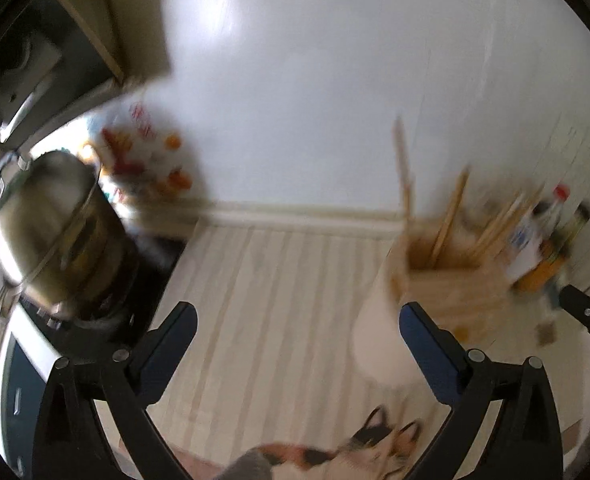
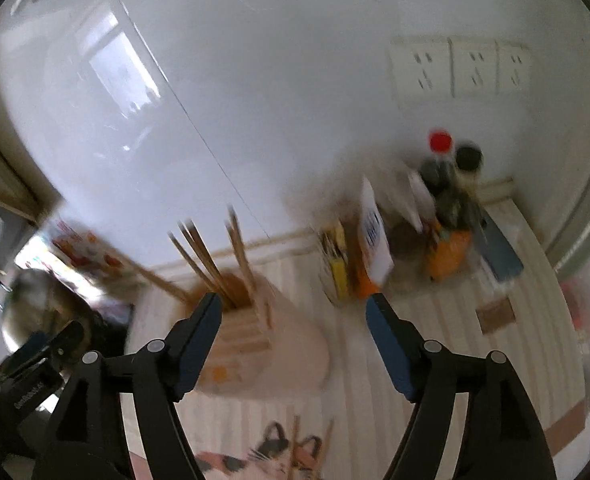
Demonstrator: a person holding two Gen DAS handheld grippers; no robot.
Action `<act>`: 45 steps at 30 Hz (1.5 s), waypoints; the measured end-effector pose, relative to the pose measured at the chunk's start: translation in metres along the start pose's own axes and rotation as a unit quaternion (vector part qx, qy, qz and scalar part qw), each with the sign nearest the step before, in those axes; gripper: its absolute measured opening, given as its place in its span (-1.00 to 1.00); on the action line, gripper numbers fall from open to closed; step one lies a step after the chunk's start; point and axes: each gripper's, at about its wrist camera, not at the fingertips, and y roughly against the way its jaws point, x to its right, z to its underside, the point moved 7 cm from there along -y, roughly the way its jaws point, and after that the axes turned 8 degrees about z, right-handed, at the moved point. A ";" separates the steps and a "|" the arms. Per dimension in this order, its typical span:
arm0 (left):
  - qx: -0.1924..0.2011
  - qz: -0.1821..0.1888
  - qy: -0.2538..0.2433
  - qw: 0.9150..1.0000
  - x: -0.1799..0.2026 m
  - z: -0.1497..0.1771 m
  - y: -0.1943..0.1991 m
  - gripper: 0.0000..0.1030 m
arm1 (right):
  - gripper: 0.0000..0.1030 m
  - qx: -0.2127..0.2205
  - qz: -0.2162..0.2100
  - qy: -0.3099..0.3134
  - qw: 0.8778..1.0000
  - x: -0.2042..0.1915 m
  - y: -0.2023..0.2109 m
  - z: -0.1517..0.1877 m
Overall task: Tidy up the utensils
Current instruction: 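Move both open tools back down to the remaining chopsticks, then close the left tool on a chopstick while the right tool grasps the last chopstick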
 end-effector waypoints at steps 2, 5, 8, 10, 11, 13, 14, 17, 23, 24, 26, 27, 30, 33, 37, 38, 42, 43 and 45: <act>-0.021 -0.011 0.003 1.000 -0.005 0.025 -0.016 1.00 | 0.50 -0.021 0.007 0.003 1.000 0.003 -0.014 0.022; -0.078 -0.013 0.006 0.997 -0.010 0.073 -0.051 1.00 | 0.50 -0.076 0.020 0.010 0.997 0.009 -0.044 0.070; -0.140 -0.024 -0.005 0.990 -0.014 0.128 -0.087 1.00 | 0.50 -0.121 0.027 0.010 0.992 0.013 -0.070 0.108; -0.175 -0.031 -0.015 0.984 -0.016 0.159 -0.104 1.00 | 0.49 -0.161 0.030 0.013 0.986 0.015 -0.090 0.138; -0.184 -0.035 -0.018 0.982 -0.018 0.169 -0.109 1.00 | 0.48 -0.179 0.031 0.013 0.983 0.015 -0.099 0.152; -0.203 -0.045 -0.022 0.978 -0.022 0.190 -0.119 1.00 | 0.36 -0.210 0.035 0.017 0.977 0.016 -0.115 0.177; -0.209 -0.049 -0.023 0.976 -0.024 0.196 -0.122 1.00 | 0.34 -0.229 0.039 0.018 0.973 0.015 -0.124 0.193; -0.220 -0.061 -0.028 0.973 -0.030 0.209 -0.128 1.00 | 0.21 -0.259 0.045 0.022 0.964 0.011 -0.138 0.220; -0.233 -0.056 -0.030 0.970 -0.031 0.219 -0.133 1.00 | 0.01 -0.288 0.068 0.047 0.954 0.002 -0.154 0.251; -0.234 -0.053 -0.029 0.970 -0.031 0.220 -0.134 1.00 | -0.06 -0.284 0.077 0.056 0.954 0.000 -0.153 0.253; -0.237 -0.045 -0.026 0.970 -0.029 0.223 -0.136 1.00 | -0.19 -0.278 0.094 0.076 0.953 -0.003 -0.154 0.256; -0.238 -0.042 -0.027 0.970 -0.025 0.224 -0.135 1.00 | -0.33 -0.271 0.109 0.093 0.952 -0.004 -0.154 0.258; -0.237 -0.032 -0.035 0.970 -0.015 0.225 -0.133 1.00 | -0.80 -0.256 0.127 0.134 0.949 -0.007 -0.154 0.261; -0.235 -0.022 -0.045 0.971 -0.001 0.223 -0.130 1.00 | -0.86 -0.256 0.128 0.147 0.947 0.004 -0.152 0.263; -0.230 -0.001 -0.067 0.971 0.024 0.221 -0.128 1.00 | -0.86 -0.255 0.148 0.157 0.943 0.035 -0.149 0.259; -0.230 0.004 -0.071 0.971 0.030 0.220 -0.129 1.00 | -0.86 -0.255 0.151 0.156 0.942 0.042 -0.149 0.258; -0.234 0.033 -0.088 0.968 0.056 0.219 -0.130 0.97 | -0.86 -0.264 0.160 0.131 0.942 0.086 -0.146 0.253; -0.236 0.044 -0.093 0.966 0.064 0.219 -0.131 0.95 | -0.86 -0.265 0.161 0.124 0.942 0.093 -0.145 0.252; -0.239 0.059 -0.097 0.964 0.076 0.219 -0.132 0.92 | -0.86 -0.267 0.167 0.116 0.942 0.106 -0.144 0.251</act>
